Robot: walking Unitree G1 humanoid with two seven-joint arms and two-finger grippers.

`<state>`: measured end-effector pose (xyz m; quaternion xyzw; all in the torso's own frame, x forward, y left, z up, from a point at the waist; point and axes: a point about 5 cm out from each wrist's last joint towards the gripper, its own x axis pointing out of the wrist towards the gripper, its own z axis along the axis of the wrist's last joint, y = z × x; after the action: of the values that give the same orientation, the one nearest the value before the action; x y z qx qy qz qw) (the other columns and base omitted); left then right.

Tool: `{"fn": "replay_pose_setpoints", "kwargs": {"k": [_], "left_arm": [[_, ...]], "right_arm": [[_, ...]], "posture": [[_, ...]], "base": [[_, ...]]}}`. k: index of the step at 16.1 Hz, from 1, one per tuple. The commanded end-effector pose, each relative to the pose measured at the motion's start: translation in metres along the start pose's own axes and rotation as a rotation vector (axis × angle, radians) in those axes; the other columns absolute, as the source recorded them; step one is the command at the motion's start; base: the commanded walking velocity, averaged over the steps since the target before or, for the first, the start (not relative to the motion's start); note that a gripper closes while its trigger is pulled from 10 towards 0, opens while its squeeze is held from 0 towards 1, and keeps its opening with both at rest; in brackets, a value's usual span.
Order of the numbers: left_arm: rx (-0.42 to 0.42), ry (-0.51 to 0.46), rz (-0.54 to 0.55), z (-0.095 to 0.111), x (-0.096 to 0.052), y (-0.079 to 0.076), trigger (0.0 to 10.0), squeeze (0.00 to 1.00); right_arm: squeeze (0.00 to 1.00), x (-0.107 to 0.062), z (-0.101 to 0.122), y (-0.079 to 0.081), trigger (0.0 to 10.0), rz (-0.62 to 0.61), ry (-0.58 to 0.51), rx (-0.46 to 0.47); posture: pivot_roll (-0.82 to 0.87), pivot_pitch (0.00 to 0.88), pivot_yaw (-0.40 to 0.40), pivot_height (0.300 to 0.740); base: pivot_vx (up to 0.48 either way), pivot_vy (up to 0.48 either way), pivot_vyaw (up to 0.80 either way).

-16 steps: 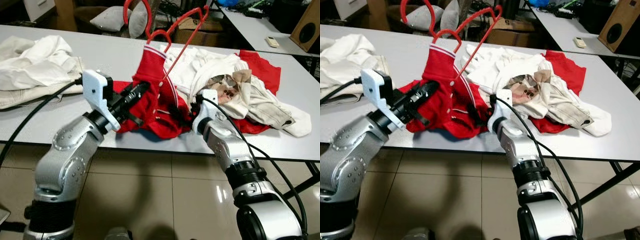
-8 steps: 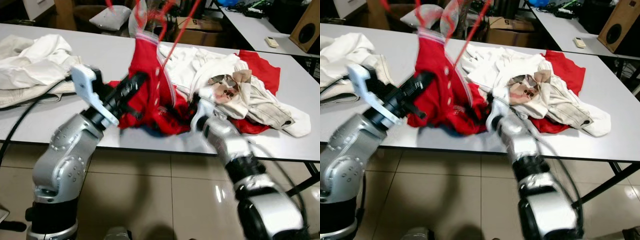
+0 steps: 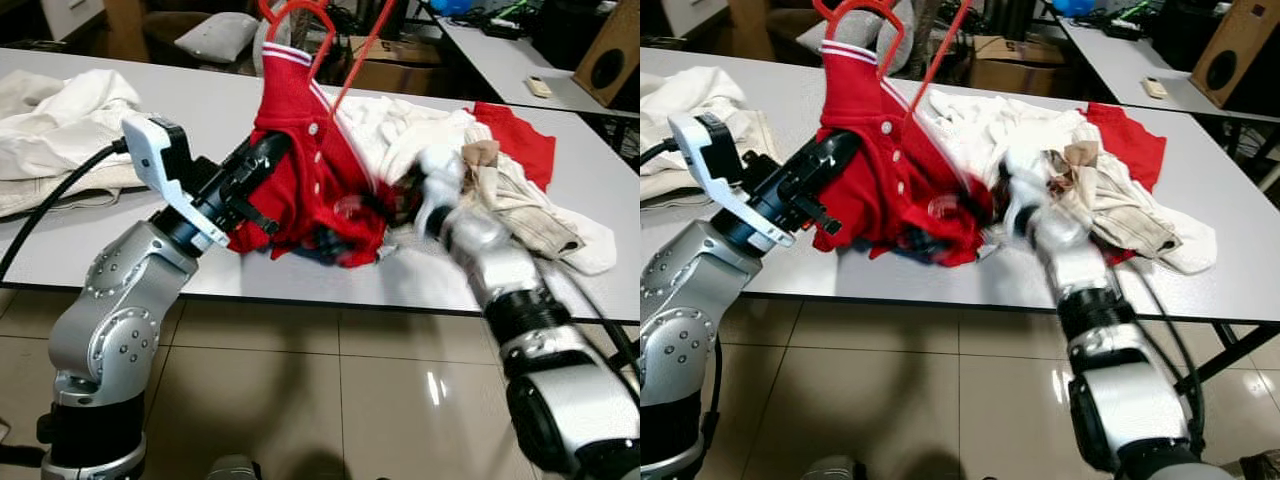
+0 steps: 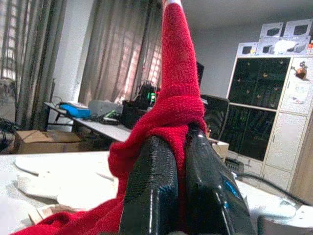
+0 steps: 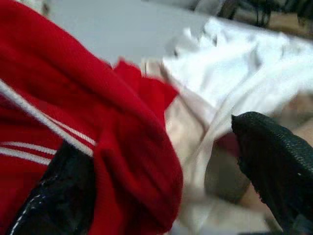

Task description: Hang hanger

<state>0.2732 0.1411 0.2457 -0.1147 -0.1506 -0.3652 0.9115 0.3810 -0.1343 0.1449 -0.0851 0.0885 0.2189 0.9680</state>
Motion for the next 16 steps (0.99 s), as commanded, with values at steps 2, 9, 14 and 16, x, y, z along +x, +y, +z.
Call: {"fn": "replay_pose_setpoints", "kwargs": {"k": [2, 9, 14, 16], "left_arm": [[0.043, -0.063, -0.034, 0.018, 0.003, -0.004, 0.0, 0.0], [0.053, -0.037, -0.031, 0.015, 0.001, -0.003, 0.0, 0.0], [0.064, -0.018, -0.037, 0.012, 0.0, 0.0, 0.0, 0.0], [0.064, -0.016, -0.037, 0.012, 0.0, 0.001, 0.0, 0.0]], "right_arm": [[0.0, -0.009, 0.035, -0.035, 10.0, -0.166, -0.205, 0.077], [0.0, -0.01, 0.009, -0.023, 0.0, 0.008, -0.113, 0.133], [0.0, -0.015, 0.012, -0.03, 0.0, 0.013, -0.177, 0.259], [0.0, -0.017, 0.013, -0.033, 0.0, 0.013, -0.186, 0.276]], "posture": [[0.15, 0.0, -0.101, 0.74], [0.15, 0.0, -0.1, 0.74], [0.15, 0.0, -0.093, 0.74], [0.15, 0.0, -0.092, 0.74]], "base": [[0.0, 0.0, 0.0], [0.0, 0.0, 0.0], [0.0, 0.0, 0.0], [0.0, 0.0, 0.0]]}}
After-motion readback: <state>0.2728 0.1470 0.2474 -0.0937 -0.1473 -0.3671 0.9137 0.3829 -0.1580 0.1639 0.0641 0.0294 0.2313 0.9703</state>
